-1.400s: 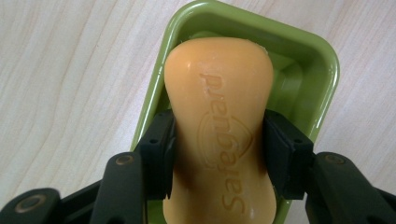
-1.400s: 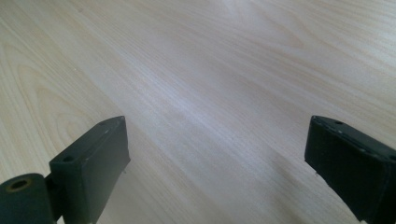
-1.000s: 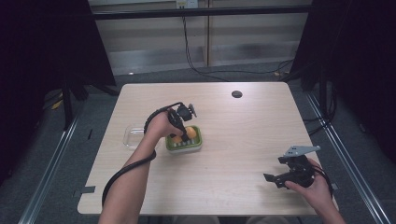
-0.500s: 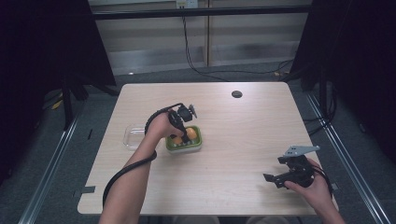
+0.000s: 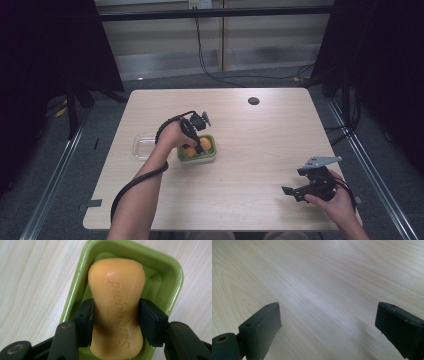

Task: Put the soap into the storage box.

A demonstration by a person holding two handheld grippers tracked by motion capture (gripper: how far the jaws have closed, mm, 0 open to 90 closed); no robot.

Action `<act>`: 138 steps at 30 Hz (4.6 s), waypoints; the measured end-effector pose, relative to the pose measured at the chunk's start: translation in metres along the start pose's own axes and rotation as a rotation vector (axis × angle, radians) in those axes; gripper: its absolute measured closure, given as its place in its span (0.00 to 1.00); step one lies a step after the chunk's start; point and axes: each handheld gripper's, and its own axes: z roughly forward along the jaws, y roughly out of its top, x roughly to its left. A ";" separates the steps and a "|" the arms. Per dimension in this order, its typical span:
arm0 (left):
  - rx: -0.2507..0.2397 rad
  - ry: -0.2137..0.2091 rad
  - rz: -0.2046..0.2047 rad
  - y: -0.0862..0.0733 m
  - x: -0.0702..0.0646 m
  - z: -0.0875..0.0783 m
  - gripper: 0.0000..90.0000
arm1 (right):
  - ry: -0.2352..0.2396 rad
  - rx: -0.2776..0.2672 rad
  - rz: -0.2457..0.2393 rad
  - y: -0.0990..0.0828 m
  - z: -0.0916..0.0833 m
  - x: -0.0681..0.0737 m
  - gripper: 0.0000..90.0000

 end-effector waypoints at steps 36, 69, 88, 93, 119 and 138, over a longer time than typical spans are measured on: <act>-0.013 -0.005 -0.074 -0.003 -0.010 -0.019 0.20 | 0.009 0.004 -0.014 0.004 0.002 0.003 0.07; -0.087 -0.041 -0.022 -0.011 -0.042 -0.029 0.18 | 0.016 0.009 -0.020 0.006 0.006 0.006 0.07; -0.109 -0.068 -0.007 -0.023 -0.056 -0.024 0.17 | 0.019 0.014 -0.024 0.008 0.008 0.010 0.07; -0.122 -0.066 0.012 -0.024 -0.062 -0.021 0.17 | 0.020 0.012 -0.030 0.008 0.008 0.010 0.07; -0.178 -0.107 0.027 -0.035 -0.078 -0.001 0.15 | 0.019 0.016 -0.035 0.008 0.008 0.012 0.07; -0.188 -0.103 0.027 -0.043 -0.090 0.009 0.14 | 0.024 0.018 -0.040 0.008 0.009 0.012 0.07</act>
